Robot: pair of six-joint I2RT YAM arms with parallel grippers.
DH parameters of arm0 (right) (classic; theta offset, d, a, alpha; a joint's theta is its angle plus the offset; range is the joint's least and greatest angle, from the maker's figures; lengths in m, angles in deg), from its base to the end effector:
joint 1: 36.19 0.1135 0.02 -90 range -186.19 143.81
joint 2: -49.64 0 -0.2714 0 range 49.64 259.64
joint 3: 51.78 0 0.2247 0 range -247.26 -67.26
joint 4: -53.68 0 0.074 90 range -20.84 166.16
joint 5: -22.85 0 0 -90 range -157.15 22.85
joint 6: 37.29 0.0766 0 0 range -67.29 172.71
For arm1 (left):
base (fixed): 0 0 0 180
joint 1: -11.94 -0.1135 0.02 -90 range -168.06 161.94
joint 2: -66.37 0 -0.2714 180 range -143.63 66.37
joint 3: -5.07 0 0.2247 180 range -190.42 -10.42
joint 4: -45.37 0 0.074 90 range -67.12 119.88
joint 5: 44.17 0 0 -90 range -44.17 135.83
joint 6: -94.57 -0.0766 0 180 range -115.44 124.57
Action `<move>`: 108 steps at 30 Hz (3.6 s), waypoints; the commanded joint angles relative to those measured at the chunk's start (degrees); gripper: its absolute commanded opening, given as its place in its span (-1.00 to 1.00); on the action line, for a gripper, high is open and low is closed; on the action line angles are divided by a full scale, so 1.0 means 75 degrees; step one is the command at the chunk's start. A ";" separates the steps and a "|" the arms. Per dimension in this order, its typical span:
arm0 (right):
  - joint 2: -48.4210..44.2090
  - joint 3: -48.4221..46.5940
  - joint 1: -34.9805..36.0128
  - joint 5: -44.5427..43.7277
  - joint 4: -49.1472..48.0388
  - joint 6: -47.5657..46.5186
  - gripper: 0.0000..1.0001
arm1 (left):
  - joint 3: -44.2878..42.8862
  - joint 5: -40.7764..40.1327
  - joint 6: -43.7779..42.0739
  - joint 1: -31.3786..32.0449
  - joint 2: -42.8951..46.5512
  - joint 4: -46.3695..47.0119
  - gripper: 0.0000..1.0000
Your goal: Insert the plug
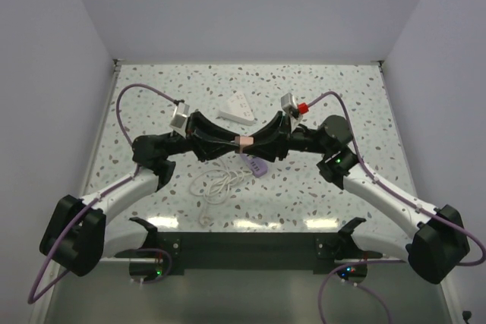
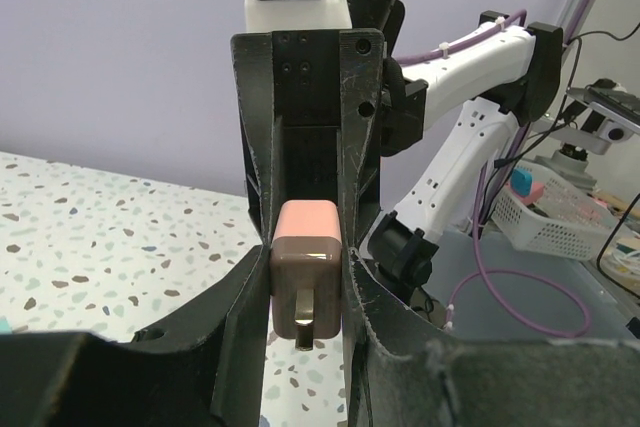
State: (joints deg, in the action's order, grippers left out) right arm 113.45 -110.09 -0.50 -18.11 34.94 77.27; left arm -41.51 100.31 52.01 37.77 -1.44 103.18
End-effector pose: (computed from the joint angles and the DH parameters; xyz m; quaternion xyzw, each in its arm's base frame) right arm 0.1651 0.1898 0.3639 -0.3786 0.5307 0.5808 0.4876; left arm 0.1728 -0.1529 0.3541 0.3267 0.4692 -0.6390 0.5146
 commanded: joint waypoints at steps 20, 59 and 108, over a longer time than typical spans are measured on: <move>-0.0281 -0.0769 0.0117 -0.0303 0.1078 -0.0718 -1.00 | -0.0062 -0.0795 -0.1040 -0.0091 -0.0029 -0.0760 0.57; 0.7264 -0.9511 -0.0059 -0.5097 1.1757 -0.4223 -1.00 | 0.0126 -0.4076 -0.3654 -0.1662 0.0827 -0.4839 0.86; 0.8531 -0.9525 0.0528 -0.6515 1.2414 -0.3474 -1.00 | 0.0009 -0.3795 -0.3654 -0.1662 0.0592 -0.4921 0.87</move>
State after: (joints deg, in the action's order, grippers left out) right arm 176.29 -181.65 3.10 -64.75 127.99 50.51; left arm -39.04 71.13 25.91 25.81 2.40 65.41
